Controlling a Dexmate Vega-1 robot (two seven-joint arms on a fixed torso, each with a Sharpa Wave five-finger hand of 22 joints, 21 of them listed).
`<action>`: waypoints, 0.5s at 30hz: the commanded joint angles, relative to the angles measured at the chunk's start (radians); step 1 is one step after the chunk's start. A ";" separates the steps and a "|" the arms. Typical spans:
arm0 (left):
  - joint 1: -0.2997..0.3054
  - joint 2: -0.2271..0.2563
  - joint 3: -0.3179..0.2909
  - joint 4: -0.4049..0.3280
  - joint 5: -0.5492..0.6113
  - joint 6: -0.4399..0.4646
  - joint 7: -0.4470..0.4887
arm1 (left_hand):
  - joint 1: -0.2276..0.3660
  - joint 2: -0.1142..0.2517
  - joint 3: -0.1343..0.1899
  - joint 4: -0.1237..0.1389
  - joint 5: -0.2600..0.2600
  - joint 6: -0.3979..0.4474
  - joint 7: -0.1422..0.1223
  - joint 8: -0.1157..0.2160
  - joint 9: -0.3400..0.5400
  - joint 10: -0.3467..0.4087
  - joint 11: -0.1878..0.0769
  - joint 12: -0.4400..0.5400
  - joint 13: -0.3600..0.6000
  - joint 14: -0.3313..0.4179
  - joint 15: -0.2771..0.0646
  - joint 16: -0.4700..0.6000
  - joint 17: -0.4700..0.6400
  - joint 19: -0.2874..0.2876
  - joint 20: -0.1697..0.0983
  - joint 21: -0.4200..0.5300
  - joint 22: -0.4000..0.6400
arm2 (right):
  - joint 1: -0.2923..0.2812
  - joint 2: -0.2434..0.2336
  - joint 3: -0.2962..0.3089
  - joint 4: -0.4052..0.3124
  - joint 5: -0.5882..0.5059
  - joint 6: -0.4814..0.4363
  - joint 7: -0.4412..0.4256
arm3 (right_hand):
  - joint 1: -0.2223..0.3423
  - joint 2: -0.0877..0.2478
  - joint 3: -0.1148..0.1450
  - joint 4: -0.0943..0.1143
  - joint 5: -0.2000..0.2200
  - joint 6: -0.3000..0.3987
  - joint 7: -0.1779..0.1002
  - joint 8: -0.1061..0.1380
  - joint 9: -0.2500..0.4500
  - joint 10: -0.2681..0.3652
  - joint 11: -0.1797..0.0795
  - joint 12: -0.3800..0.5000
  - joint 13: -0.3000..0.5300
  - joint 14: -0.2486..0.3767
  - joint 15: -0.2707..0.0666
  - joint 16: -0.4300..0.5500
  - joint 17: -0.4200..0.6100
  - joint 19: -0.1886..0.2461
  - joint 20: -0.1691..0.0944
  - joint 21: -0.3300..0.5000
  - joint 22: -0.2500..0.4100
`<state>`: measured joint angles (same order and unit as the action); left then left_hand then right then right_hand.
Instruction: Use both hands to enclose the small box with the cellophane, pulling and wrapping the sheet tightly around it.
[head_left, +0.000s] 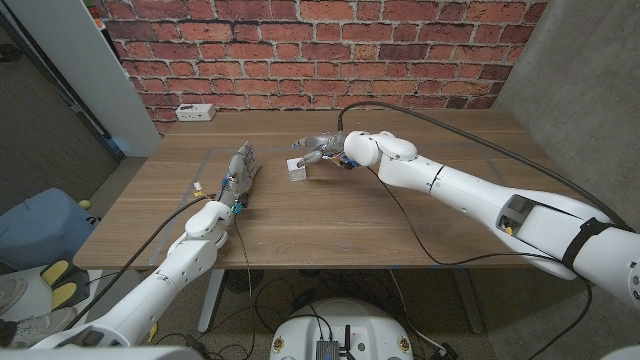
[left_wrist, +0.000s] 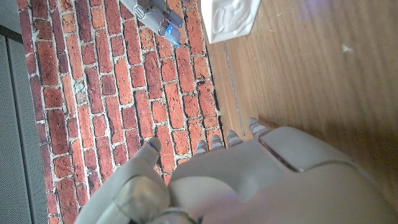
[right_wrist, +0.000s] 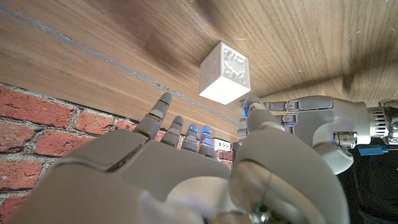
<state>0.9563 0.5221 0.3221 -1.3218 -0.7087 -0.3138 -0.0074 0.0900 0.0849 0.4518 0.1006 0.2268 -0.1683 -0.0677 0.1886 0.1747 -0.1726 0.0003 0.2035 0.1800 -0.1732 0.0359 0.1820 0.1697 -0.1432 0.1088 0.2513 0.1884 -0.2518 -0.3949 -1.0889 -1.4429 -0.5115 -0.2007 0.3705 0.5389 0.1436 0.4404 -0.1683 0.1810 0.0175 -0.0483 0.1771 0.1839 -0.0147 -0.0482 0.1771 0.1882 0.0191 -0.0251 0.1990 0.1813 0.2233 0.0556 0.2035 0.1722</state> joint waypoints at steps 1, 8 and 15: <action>-0.003 -0.004 -0.003 0.013 -0.006 -0.003 -0.004 | -0.005 0.005 -0.005 0.000 0.006 -0.041 0.000 -0.004 0.002 -0.113 0.008 0.001 0.004 -0.109 0.003 0.000 0.005 0.005 0.000 -0.003 0.004 | 0.044 0.053 -0.037 0.088 -0.020 0.046 0.028 | 0.016 -0.002 0.003 -0.005 -0.001 -0.011 -0.003 0.005 0.002 -0.005 0.000 0.005 0.003 -0.002 -0.004 -0.006 0.001 0.006 0.005 -0.003 0.003; -0.004 -0.005 -0.005 0.019 -0.008 -0.005 -0.004 | -0.005 0.005 -0.006 0.000 0.006 -0.041 0.000 -0.004 0.002 -0.113 0.007 0.001 0.004 -0.108 0.003 0.000 0.005 0.005 -0.001 -0.004 0.004 | 0.073 0.091 -0.063 0.155 -0.028 0.067 0.044 | 0.024 -0.005 0.004 -0.005 -0.001 -0.011 0.000 0.007 0.003 -0.005 0.002 0.007 0.003 0.002 -0.003 -0.004 0.001 0.008 0.005 -0.003 0.003; -0.003 -0.006 -0.008 0.023 -0.011 -0.001 0.000 | -0.005 0.005 -0.006 0.000 0.006 -0.041 0.001 -0.004 0.002 -0.114 0.008 0.000 0.004 -0.108 0.003 0.000 0.005 0.005 -0.001 -0.005 0.004 | 0.097 0.123 -0.081 0.226 -0.025 0.097 0.045 | 0.032 -0.008 0.003 -0.005 -0.002 -0.009 0.001 0.009 0.003 -0.002 0.004 0.010 0.003 0.010 -0.005 -0.002 0.001 0.013 0.006 -0.001 0.003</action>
<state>0.9538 0.5178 0.3178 -1.3070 -0.7153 -0.3170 -0.0100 0.0900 0.0849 0.4518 0.1006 0.2268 -0.1683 -0.0677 0.1846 0.1746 -0.1726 0.0003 0.2035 0.1800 -0.1732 0.0358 0.1820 0.1697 -0.1395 0.1052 0.2475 0.1884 -0.1927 -0.3202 -1.1394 -1.3126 -0.5324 -0.1417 0.4037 0.5593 0.1336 0.4403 -0.1682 0.1810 0.0121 -0.0428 0.1814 0.1839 -0.0181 -0.0447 0.1819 0.1882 0.0216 -0.0274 0.1990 0.1814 0.2272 0.0594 0.2037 0.1722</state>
